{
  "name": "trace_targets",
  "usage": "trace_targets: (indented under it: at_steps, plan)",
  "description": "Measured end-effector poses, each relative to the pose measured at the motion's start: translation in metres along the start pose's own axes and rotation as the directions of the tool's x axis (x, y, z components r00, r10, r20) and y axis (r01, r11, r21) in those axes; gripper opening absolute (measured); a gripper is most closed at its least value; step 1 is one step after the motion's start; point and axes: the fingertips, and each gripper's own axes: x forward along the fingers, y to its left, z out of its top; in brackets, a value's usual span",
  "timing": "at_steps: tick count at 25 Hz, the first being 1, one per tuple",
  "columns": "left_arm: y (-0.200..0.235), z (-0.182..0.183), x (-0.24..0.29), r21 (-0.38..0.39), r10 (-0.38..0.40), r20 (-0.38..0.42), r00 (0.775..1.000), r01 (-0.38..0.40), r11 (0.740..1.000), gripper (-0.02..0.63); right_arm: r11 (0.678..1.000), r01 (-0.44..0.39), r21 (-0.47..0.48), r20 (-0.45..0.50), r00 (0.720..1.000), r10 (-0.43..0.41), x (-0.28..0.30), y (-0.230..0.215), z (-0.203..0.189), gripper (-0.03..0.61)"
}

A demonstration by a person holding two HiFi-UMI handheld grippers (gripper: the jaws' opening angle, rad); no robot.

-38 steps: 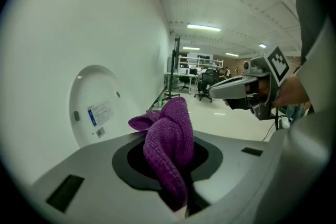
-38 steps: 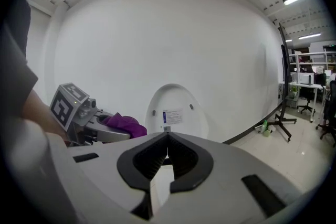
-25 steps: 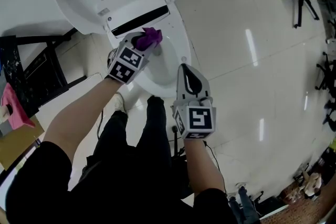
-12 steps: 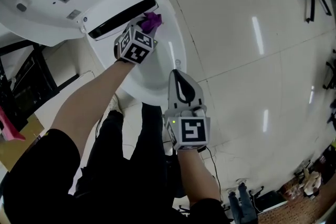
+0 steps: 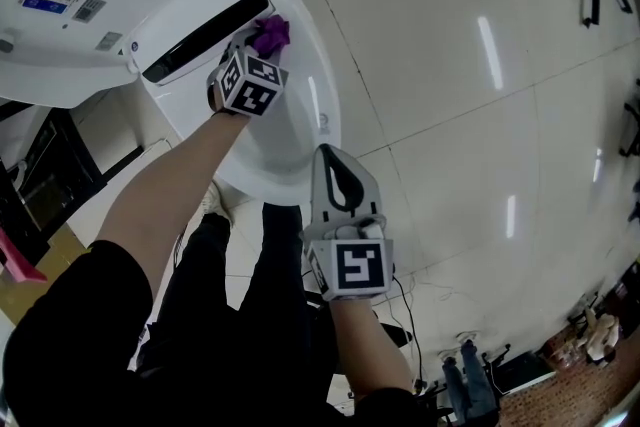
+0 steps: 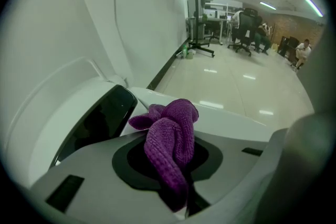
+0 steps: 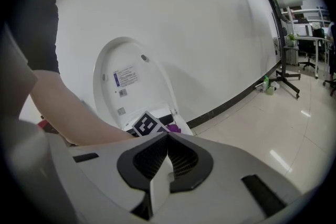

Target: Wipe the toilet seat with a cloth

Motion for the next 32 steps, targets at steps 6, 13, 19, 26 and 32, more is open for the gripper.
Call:
trace_targets:
  at_steps: [6,13,19,26,32]
  plan:
    - [-0.011,0.005,0.003,-0.005,-0.045,0.022,0.999,0.045,0.999,0.089,1.000,0.003,0.003,0.019,1.000,-0.003,-0.005,0.001,-0.006,0.015]
    - [-0.035,0.017,0.002,-0.045,-0.211,0.068,0.975,0.214,0.976,0.089,0.999,-0.010,0.044,-0.002,1.000,0.010,-0.013,0.011,-0.009,0.015]
    - [-0.048,0.026,-0.018,-0.016,-0.243,0.109,0.964,0.246,0.969,0.091,1.000,-0.006,0.030,0.031,1.000,0.005,-0.023,0.017,-0.001,0.015]
    - [-0.057,0.022,-0.094,0.033,-0.199,0.141,0.970,0.196,0.980,0.092,1.000,-0.009,-0.029,0.066,0.998,0.011,-0.046,0.044,0.021,0.015]
    - [-0.052,0.039,-0.193,0.058,-0.200,0.252,0.947,0.191,0.980,0.092,0.994,0.011,-0.105,0.108,0.994,0.000,-0.078,0.081,0.048,0.015]
